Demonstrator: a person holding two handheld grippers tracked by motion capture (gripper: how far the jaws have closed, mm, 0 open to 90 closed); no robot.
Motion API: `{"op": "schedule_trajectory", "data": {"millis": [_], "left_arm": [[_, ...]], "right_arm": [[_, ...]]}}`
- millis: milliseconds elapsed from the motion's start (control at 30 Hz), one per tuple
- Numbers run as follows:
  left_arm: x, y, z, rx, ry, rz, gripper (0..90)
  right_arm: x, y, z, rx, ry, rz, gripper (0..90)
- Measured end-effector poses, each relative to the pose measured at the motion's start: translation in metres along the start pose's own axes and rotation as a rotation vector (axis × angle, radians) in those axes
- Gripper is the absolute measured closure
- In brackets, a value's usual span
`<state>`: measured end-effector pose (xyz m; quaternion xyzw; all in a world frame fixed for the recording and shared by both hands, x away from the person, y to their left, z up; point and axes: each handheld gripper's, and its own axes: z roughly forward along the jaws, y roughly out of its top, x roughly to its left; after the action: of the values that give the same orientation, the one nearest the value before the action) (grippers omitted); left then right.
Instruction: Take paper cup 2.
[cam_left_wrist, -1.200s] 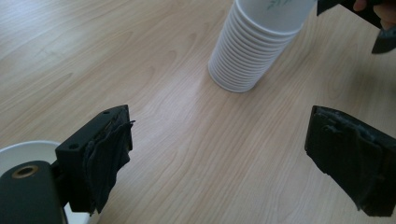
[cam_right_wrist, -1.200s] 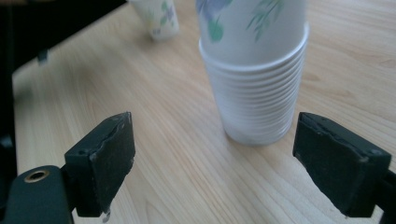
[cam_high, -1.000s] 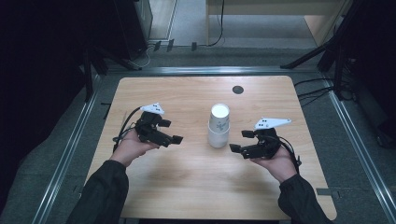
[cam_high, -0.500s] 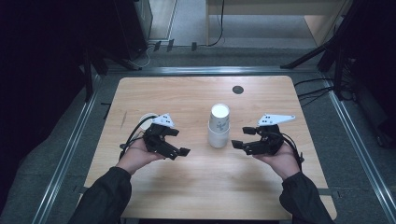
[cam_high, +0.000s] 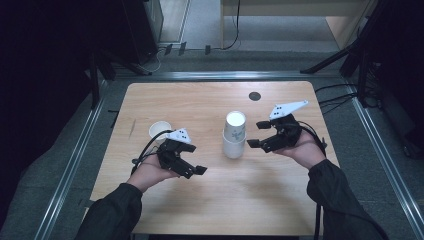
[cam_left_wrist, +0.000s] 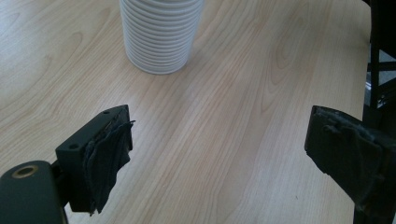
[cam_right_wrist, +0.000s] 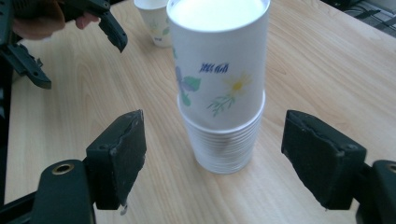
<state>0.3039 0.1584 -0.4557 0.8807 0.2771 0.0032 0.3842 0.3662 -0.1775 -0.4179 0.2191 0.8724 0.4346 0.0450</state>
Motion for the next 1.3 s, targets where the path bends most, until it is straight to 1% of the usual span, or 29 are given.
{"op": "schedule_trajectory", "data": {"millis": [133,167,267,300,333,433,500,567,600,633,667,767,800,833,867,933,967,1033,1067,1133,1167,1200,1300], "left_arm": [[0.002,0.000,-0.001,-0.001,-0.003,-0.005,8.3],[0.002,0.000,-0.002,-0.004,-0.002,0.000,8.3],[0.003,0.000,-0.003,-0.012,-0.005,-0.003,8.3],[0.003,0.000,-0.003,-0.009,-0.006,-0.001,8.3],[0.003,0.000,-0.003,-0.003,-0.007,0.001,8.3],[0.002,-0.001,-0.002,0.007,-0.006,0.004,8.3],[0.003,-0.001,-0.002,0.010,-0.004,0.008,8.3],[0.004,-0.002,-0.003,0.013,-0.004,0.011,8.3],[0.004,-0.002,-0.003,0.013,-0.004,0.011,8.3],[0.004,-0.002,-0.002,0.015,-0.002,0.011,8.3],[0.004,-0.002,-0.002,0.016,-0.002,0.014,8.3],[0.004,-0.002,-0.004,0.006,0.005,0.019,8.3],[0.004,-0.002,-0.004,0.006,0.005,0.019,8.3],[0.004,-0.001,-0.005,0.001,0.005,0.017,8.3],[0.004,-0.001,-0.006,-0.002,0.004,0.017,8.3],[0.004,-0.001,-0.006,0.000,0.000,0.014,8.4],[0.004,-0.001,-0.006,0.000,0.000,0.014,8.4],[0.004,-0.002,-0.005,0.012,-0.001,0.020,8.4],[0.005,-0.002,-0.005,0.015,0.000,0.019,8.4],[0.005,-0.002,-0.005,0.013,0.003,0.014,8.4],[0.005,-0.002,-0.005,0.013,0.003,0.015,8.4],[0.006,-0.002,-0.006,0.013,0.001,0.014,8.4],[0.006,-0.002,-0.005,0.014,0.003,0.015,8.4]], "right_arm": [[-0.006,0.015,0.001,0.065,0.000,-0.056,22.4],[-0.007,0.020,0.002,0.081,0.006,-0.060,22.4],[-0.009,0.033,0.002,0.107,0.033,-0.080,22.4],[-0.009,0.037,0.003,0.119,0.041,-0.082,22.3],[-0.010,0.041,0.005,0.134,0.048,-0.096,22.3],[-0.009,0.051,0.010,0.190,0.060,-0.123,21.7],[-0.008,0.059,0.015,0.214,0.071,-0.125,21.7],[-0.007,0.065,0.021,0.236,0.077,-0.136,21.7],[-0.007,0.065,0.021,0.236,0.077,-0.136,21.7],[-0.005,0.070,0.027,0.261,0.078,-0.158,21.8],[-0.004,0.073,0.030,0.277,0.071,-0.162,21.8],[-0.004,0.079,0.038,0.314,0.058,-0.175,21.9],[-0.004,0.079,0.038,0.314,0.058,-0.175,21.9],[-0.004,0.082,0.042,0.333,0.064,-0.178,22.0],[-0.004,0.082,0.042,0.333,0.064,-0.178,22.0],[-0.005,0.084,0.047,0.356,0.062,-0.179,22.0],[-0.006,0.085,0.049,0.358,0.058,-0.186,22.2],[-0.006,0.086,0.052,0.378,0.063,-0.189,22.4],[-0.006,0.086,0.053,0.387,0.058,-0.188,22.9],[-0.005,0.088,0.056,0.401,0.056,-0.177,22.9],[-0.006,0.088,0.057,0.399,0.055,-0.188,23.3],[-0.005,0.089,0.058,0.407,0.053,-0.181,23.9],[-0.003,0.091,0.063,0.432,0.053,-0.189,25.2]]}}
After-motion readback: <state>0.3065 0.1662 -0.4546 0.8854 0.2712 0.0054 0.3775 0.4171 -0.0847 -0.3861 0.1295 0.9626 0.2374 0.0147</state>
